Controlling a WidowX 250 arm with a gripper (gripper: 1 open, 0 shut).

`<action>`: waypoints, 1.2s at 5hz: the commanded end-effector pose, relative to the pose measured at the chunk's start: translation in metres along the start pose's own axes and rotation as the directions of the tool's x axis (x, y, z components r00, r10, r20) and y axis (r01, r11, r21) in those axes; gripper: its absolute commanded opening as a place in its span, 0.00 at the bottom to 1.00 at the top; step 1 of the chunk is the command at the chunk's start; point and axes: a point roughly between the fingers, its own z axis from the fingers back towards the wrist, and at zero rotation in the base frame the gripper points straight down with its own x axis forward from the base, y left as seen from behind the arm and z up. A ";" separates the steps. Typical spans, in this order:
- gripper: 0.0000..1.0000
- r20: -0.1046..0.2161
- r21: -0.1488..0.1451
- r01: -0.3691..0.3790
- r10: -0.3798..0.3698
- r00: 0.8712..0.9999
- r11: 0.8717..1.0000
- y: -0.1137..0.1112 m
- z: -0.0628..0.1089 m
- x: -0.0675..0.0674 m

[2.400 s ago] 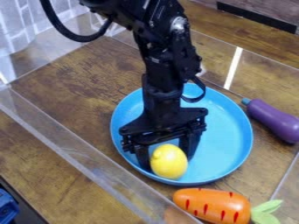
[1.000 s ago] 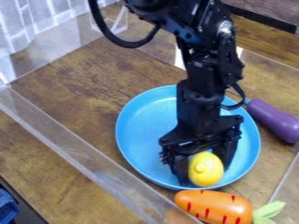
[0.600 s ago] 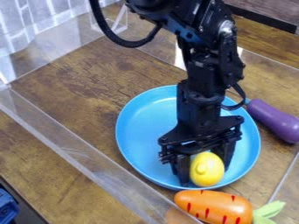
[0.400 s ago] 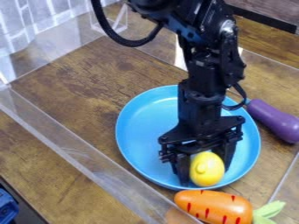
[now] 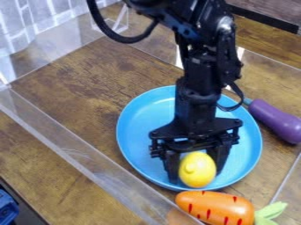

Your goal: Remove the lemon from the blue tray and put it on the table

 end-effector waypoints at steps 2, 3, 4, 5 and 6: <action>0.00 0.033 -0.061 0.025 -0.023 0.999 0.998 0.008 0.029 0.012; 0.00 0.038 -0.063 0.016 -0.014 0.999 0.998 0.017 0.034 0.020; 0.00 0.051 -0.075 0.011 -0.007 0.999 0.997 0.030 0.043 0.040; 0.00 0.049 -0.092 -0.019 0.023 0.999 0.996 0.045 0.048 0.057; 0.00 0.055 -0.106 -0.042 0.048 0.997 0.994 0.059 0.052 0.075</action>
